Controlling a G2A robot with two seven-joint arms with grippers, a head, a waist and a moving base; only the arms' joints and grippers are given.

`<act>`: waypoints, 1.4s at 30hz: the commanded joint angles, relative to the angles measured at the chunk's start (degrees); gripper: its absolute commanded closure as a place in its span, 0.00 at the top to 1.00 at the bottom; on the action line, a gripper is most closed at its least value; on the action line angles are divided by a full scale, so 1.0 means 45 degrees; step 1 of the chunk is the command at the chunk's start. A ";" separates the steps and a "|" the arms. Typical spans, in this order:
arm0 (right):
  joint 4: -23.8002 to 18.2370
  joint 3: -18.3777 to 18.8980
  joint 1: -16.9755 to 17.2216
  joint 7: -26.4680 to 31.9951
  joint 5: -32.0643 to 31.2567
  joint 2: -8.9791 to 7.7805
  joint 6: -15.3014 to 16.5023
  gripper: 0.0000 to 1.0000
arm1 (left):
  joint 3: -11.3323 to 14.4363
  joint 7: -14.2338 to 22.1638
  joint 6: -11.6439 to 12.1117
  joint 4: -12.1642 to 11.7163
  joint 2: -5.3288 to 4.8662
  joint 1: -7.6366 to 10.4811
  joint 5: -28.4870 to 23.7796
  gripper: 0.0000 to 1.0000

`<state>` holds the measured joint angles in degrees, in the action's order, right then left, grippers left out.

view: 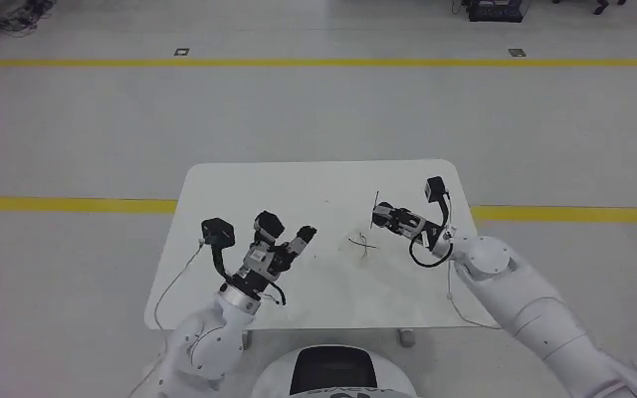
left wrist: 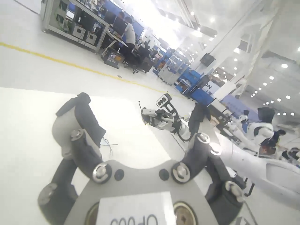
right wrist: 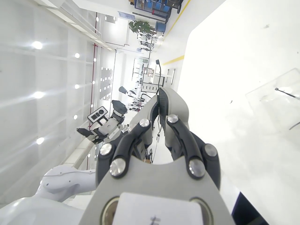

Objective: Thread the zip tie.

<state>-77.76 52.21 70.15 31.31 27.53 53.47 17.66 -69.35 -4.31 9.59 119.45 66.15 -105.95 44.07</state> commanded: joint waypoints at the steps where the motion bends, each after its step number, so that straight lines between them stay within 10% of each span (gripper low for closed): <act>1: -0.0051 0.0035 0.0000 -0.0026 -0.0025 0.0046 -0.0105 0.00 | 0.0432 0.0096 -0.0307 0.0101 0.0003 0.0182 0.1736 1.00; 6: 0.0149 0.0100 -0.0022 0.0017 0.0341 0.0204 -0.0218 0.00 | 0.1716 0.0368 -0.1143 -0.0081 0.0095 0.0860 0.4618 1.00; 31: 0.0177 0.0102 -0.0030 0.0037 0.0351 0.0213 -0.0215 0.00 | 0.1775 0.0510 -0.1105 -0.0042 0.0074 0.1155 0.5531 1.00; 36: -0.0137 0.0288 0.0321 -0.0424 0.0306 0.0261 -0.0459 0.00 | 0.2098 0.1752 -0.0994 0.0513 -0.0138 0.1463 1.0197 1.00; 42: -0.0358 0.0759 0.0694 -0.0289 0.0634 0.0251 -0.1091 0.00 | 0.2992 0.3834 -0.0345 0.0522 -0.1281 0.3519 1.0197 1.00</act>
<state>-79.31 55.24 73.07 29.51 29.96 54.62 13.37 -57.26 10.81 8.12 121.84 61.76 -92.37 91.99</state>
